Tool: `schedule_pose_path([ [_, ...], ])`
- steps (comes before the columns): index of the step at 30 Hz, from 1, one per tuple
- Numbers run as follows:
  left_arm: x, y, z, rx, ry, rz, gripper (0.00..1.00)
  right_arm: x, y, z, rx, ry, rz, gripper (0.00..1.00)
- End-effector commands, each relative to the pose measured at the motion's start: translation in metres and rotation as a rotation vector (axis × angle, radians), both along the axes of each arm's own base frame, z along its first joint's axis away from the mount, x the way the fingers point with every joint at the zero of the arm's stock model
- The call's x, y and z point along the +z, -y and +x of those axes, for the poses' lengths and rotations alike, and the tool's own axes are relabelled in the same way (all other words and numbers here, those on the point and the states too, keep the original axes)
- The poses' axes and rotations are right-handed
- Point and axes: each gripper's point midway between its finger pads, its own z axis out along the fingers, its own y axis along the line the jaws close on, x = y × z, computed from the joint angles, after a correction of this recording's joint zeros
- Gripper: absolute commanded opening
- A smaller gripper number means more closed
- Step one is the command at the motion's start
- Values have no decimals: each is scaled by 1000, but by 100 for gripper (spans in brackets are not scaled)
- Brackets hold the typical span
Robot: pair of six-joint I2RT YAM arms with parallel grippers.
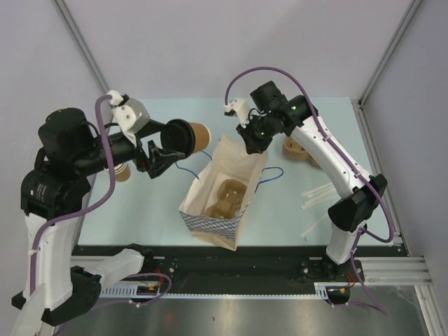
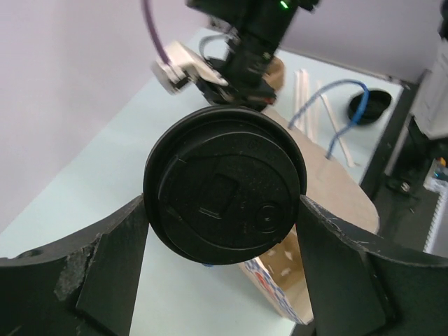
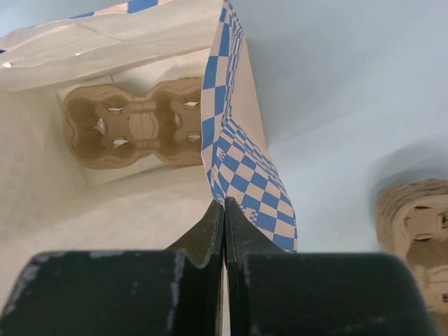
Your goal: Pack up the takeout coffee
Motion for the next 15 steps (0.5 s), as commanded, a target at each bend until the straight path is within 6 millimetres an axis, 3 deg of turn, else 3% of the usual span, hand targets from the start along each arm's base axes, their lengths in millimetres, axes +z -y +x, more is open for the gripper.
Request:
schedule_pose_path([
  [1,-36,14,-4,-77,-91,116,26,16,12,-5,-68,-31,75,0],
  [13,-22,36,-32,-222,-29,202,26,20,15,-2,-209,-70,118,0],
  [15,-34,44,-33,-246,-71,239,26,23,16,1,-258,-67,129,0],
])
